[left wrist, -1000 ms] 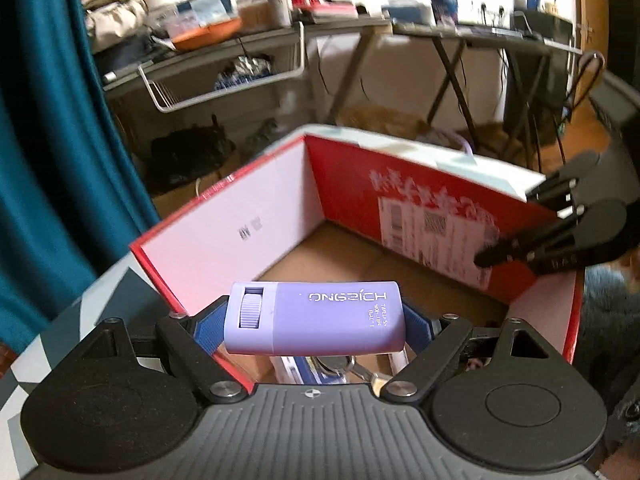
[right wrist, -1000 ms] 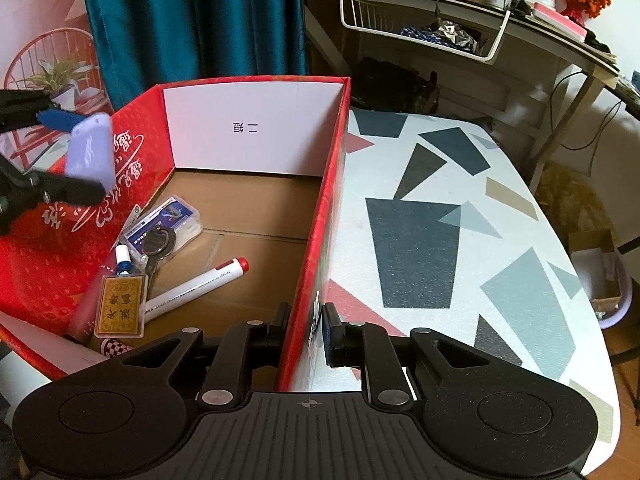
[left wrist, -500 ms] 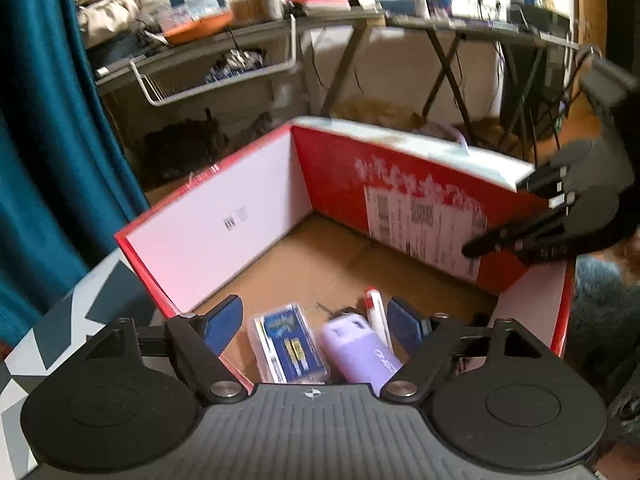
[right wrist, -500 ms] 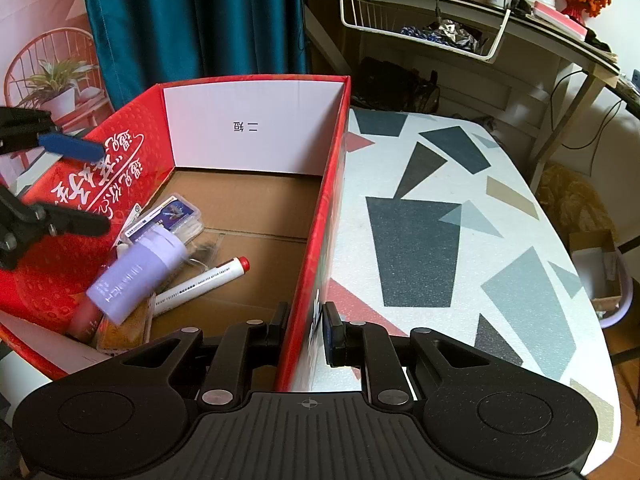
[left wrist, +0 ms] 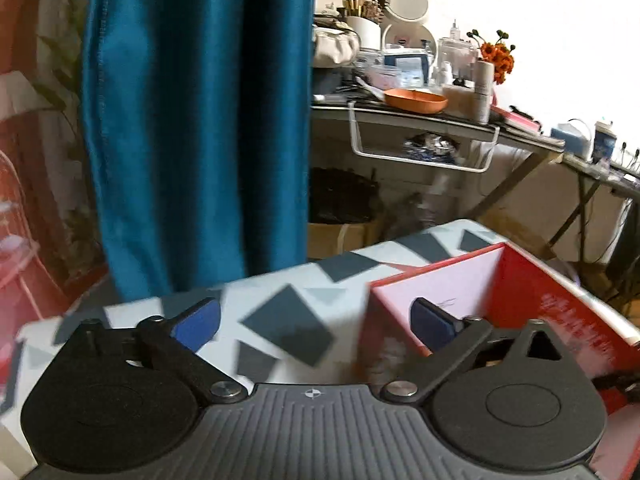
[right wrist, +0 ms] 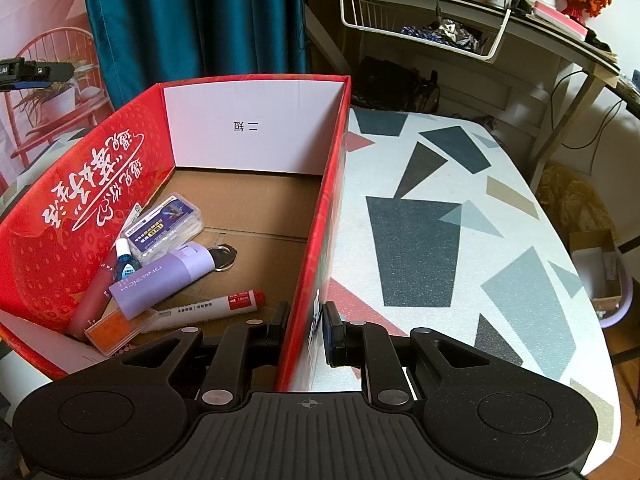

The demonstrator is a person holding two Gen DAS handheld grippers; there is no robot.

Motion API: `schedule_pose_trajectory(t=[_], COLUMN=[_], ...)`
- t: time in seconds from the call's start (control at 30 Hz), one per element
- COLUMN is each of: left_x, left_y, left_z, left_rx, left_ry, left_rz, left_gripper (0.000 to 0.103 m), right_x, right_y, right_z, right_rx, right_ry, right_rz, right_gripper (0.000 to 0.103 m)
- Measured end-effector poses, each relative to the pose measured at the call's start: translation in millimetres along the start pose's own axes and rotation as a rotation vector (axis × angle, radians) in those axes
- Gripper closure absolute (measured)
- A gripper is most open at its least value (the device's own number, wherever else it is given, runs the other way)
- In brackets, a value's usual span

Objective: Organize rigid objects
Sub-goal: 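Return the left tool and grasp the white charger plug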

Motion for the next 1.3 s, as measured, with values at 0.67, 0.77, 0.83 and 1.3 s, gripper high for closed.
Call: schedule_pose_trajectory(t=[0.67, 0.77, 0.83, 1.3], left_x=[45.6, 46.5, 48.6, 31.7], left_y=[-109.1, -122.3, -129.2, -100.3], left_z=[-43.1, -45.4, -49.2, -74.5], left_rx=[0.218, 0.250, 0.274, 0.282], left_ry=[0.255, 0.310, 0.334, 0.174], left_rz=[0.085, 0.120, 0.142, 0.137], left_gripper=[0.012, 0.025, 0.034, 0.079], right_x=[2.1, 2.2, 2.2, 1.5], right_y=[-1.8, -1.5, -1.5, -1.7], right_z=[4.5, 4.3, 4.3, 3.7], right_rx=[0.037, 0.038, 0.037, 0.033], right_ry=[0.017, 0.019, 0.018, 0.015], right_rz=[-0.009, -0.009, -0.008, -0.008], right_gripper=[0.087, 0.087, 0.087, 0.087])
Point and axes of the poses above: each gripper's, at about its wrist camera, not at the fingertips, and y roughly against the way its jaws point, x to its left, z to its top, the point moved 1 cm from there along -y, roughly the way its jaws point, and after that the axes turned 14 degrees about x, right-handed, at the moved point
